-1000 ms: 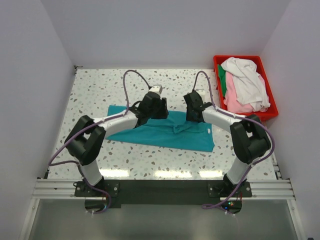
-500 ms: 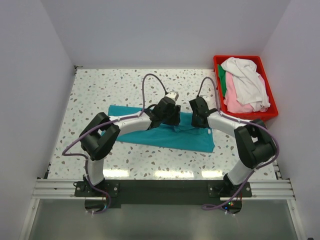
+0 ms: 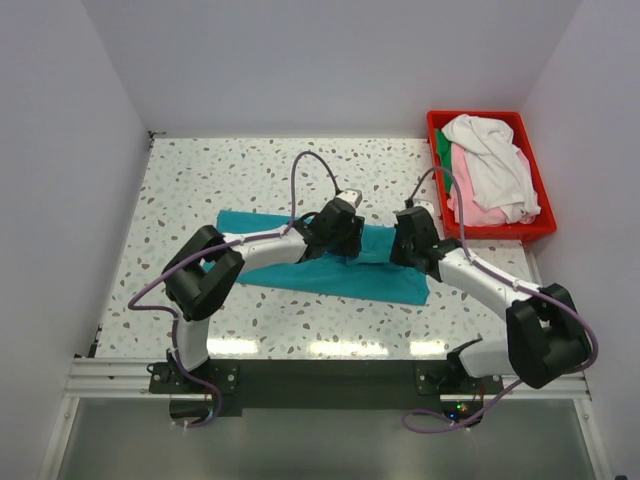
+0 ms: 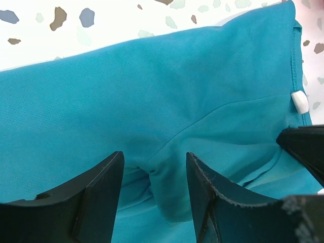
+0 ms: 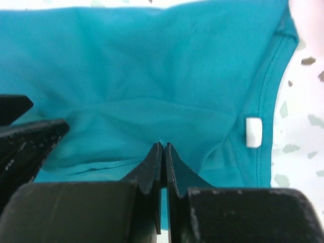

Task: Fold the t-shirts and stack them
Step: Fold the tshirt

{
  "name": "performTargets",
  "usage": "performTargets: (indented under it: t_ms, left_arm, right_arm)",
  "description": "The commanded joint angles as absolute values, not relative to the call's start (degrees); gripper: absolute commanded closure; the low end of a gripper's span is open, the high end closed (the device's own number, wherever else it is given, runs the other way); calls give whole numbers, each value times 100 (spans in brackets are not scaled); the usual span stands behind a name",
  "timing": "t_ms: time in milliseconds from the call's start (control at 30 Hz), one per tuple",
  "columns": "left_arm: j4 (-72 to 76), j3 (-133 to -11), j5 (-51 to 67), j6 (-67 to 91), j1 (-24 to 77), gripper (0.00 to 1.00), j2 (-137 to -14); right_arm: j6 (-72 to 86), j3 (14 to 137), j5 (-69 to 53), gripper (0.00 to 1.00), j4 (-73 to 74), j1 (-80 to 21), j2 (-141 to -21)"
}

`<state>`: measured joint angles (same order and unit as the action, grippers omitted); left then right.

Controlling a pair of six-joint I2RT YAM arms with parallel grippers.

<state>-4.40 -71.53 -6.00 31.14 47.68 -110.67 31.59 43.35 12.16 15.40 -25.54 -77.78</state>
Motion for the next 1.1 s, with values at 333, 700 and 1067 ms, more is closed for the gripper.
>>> performTargets:
  t_ms: [333,700,1067]
  left_arm:
    - [-624,-7102,-791,2725,4887,45,-10793]
    - [-940,-7163,-1055,2523,4896,47,-10599]
    - [-993,-7145,-1186,2514,4896,47,-10573]
  right_arm:
    - [3331,3551,747,64,1511,-2654,-6575]
    - [3270,4148,959,78,1433,-2654,-7602]
    - [3542,3324,466,86,1327,-3049,-6690]
